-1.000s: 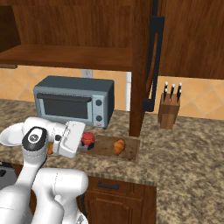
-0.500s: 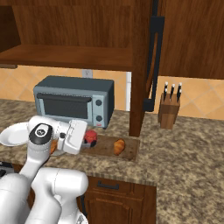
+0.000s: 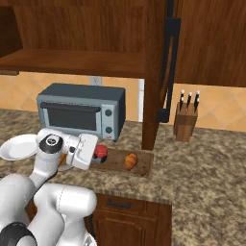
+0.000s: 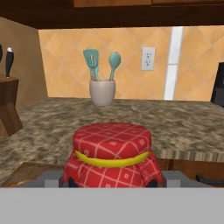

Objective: From the different types of pastries on the counter, select a croissant and place it on the cutting board. Then retrieve a jar of jam from the cabinet and place it alongside the croissant on the cutting board.

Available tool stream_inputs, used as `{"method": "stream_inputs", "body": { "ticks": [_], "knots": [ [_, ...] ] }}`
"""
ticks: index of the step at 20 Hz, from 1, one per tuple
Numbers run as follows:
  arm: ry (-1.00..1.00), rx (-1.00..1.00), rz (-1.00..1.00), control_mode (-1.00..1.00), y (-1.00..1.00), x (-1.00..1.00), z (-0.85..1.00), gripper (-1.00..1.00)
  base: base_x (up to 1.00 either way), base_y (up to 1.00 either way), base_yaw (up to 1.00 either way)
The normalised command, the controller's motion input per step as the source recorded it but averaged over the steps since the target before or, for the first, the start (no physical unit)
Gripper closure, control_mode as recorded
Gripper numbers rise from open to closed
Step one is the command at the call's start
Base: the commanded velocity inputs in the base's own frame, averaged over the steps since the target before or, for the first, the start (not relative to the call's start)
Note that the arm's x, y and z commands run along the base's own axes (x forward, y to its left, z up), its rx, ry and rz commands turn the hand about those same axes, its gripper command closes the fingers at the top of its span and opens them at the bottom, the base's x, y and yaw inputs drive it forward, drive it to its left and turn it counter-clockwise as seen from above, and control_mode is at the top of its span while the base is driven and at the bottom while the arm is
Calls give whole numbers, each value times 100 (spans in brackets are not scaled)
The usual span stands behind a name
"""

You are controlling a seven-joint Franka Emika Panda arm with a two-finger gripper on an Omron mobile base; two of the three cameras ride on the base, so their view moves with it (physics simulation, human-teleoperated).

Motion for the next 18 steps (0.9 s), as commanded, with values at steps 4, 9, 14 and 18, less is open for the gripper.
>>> {"method": "stream_inputs", "body": {
  "ticks": [4,9,14,18],
  "knots": [
    [1,0,0,-100,0,20,-37,100,0,0,0],
    [0,0,-1,-100,0,21,-30,100,0,0,0],
    [0,0,-1,-100,0,25,-25,100,0,0,0],
    [0,0,-1,-100,-3,26,-19,100,0,0,0]
  ]
}}
